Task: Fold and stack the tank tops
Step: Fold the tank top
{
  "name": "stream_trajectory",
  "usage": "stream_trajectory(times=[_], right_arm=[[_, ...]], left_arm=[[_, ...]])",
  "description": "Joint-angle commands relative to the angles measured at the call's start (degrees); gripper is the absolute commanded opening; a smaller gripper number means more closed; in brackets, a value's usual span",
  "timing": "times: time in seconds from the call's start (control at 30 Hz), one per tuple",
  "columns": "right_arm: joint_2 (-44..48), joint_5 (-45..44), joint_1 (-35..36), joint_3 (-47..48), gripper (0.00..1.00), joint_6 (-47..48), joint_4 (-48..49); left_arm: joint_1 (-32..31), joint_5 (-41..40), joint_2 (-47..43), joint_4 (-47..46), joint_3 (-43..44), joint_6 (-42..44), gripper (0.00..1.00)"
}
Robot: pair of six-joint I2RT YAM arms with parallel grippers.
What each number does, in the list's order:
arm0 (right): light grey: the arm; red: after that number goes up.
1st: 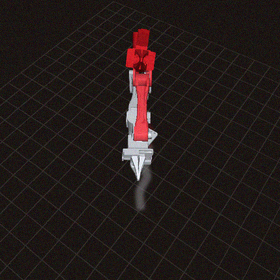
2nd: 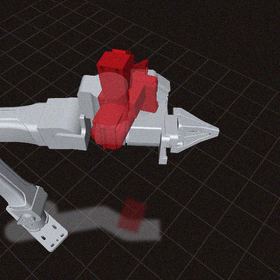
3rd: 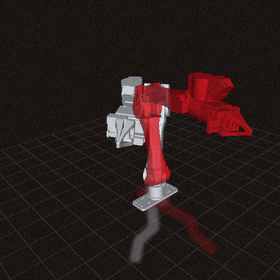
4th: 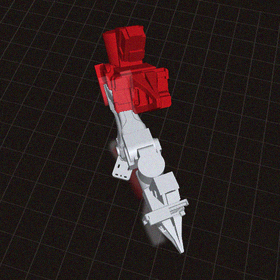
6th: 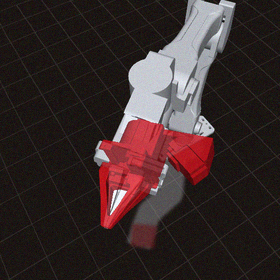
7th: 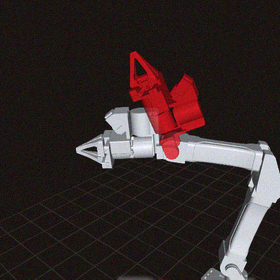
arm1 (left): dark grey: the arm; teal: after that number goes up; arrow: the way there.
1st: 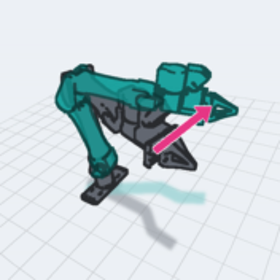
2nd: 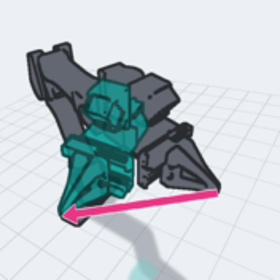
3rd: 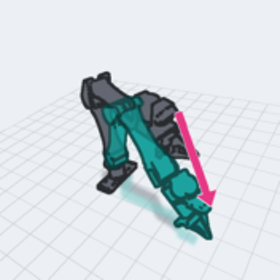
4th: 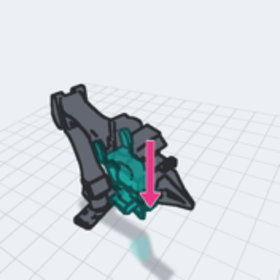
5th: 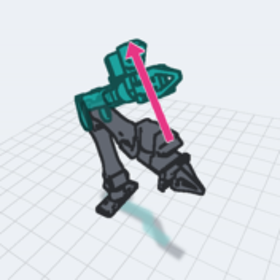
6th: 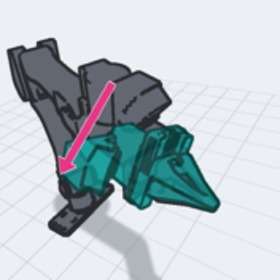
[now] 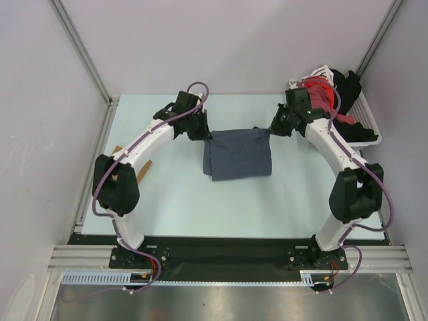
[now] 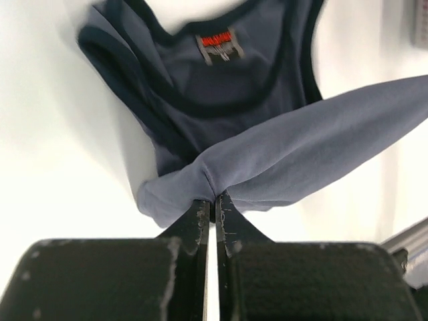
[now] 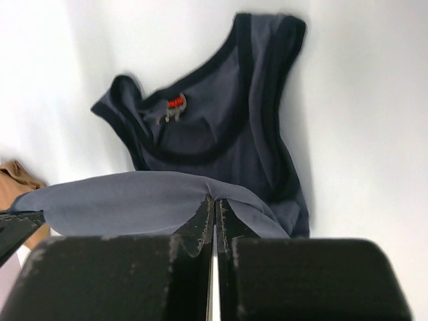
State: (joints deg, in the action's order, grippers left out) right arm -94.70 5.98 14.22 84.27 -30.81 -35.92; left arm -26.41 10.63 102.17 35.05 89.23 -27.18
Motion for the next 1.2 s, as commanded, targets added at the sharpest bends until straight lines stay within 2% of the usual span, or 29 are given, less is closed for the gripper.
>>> stream_trajectory(times=[0.0, 0.27, 0.53, 0.57, 0.6, 0.63, 0.67, 0.7, 0.73, 0.77, 0.87, 1.03, 1.07, 1.1, 1.17], right_arm=[[-5.3, 2.4, -0.8, 6.6, 0.00, 1.7, 2.3], [-17.7, 2.3, -2.3, 17.7, 0.00, 2.0, 1.9], [-28.5, 4.2, -5.2, 24.2, 0.02, -0.1, 7.2], [-29.3, 4.7, -5.6, 24.2, 0.04, -0.4, 8.1], [-30.4, 5.7, -5.8, 24.4, 0.15, -0.9, 8.8], [-31.9, 7.9, -6.0, 24.5, 0.25, -0.9, 10.6], [-32.6, 8.3, -6.1, 24.7, 0.38, -1.0, 11.0], [-32.9, 8.4, -6.2, 24.6, 0.63, -1.0, 11.3], [-32.4, 7.8, -6.2, 23.9, 0.70, -0.8, 11.7], [-31.6, 7.5, -6.2, 23.1, 0.75, -0.6, 12.1], [-26.5, 6.9, -6.3, 17.1, 0.76, 0.9, 15.0], [-19.1, 11.7, -6.7, 6.8, 0.74, 4.4, 19.5], [-17.9, 12.6, -6.7, 4.4, 0.77, 5.1, 19.7], [-17.5, 13.1, -6.7, 3.6, 0.82, 5.4, 19.5], [-17.0, 13.1, -6.7, 1.6, 0.86, 6.5, 19.5]], left_arm=[[2.4, 1.8, 4.4, 0.2, 5.5, 1.8, 0.02], [5.8, 4.8, 13.8, -1.6, 11.5, 1.0, 0.04], [8.4, 7.6, 25.5, -0.9, 24.3, 0.0, 0.09], [8.6, 7.9, 26.4, -1.1, 25.3, -0.2, 0.11], [8.9, 8.3, 28.1, -1.4, 26.9, -0.2, 0.13], [9.1, 9.2, 28.8, -1.4, 27.7, -0.7, 0.18], [9.3, 9.3, 29.3, -1.5, 28.2, -0.8, 0.35], [9.4, 9.1, 29.8, -1.5, 28.7, -0.9, 0.46], [9.5, 8.0, 29.7, -1.6, 28.6, -0.8, 0.53], [9.5, 7.3, 28.4, -1.7, 28.3, -0.2, 0.66], [9.5, 3.8, 23.1, -3.3, 22.4, 1.1, 0.84], [8.5, 3.3, 13.7, -9.4, 9.5, 1.8, 0.96], [7.6, 2.4, 11.3, -10.0, 5.5, 1.9, 0.99], [7.0, 1.8, 10.3, -10.6, 3.5, 2.0, 1.00], [5.7, 1.0, 8.3, -12.8, -1.4, 1.6, 1.00]])
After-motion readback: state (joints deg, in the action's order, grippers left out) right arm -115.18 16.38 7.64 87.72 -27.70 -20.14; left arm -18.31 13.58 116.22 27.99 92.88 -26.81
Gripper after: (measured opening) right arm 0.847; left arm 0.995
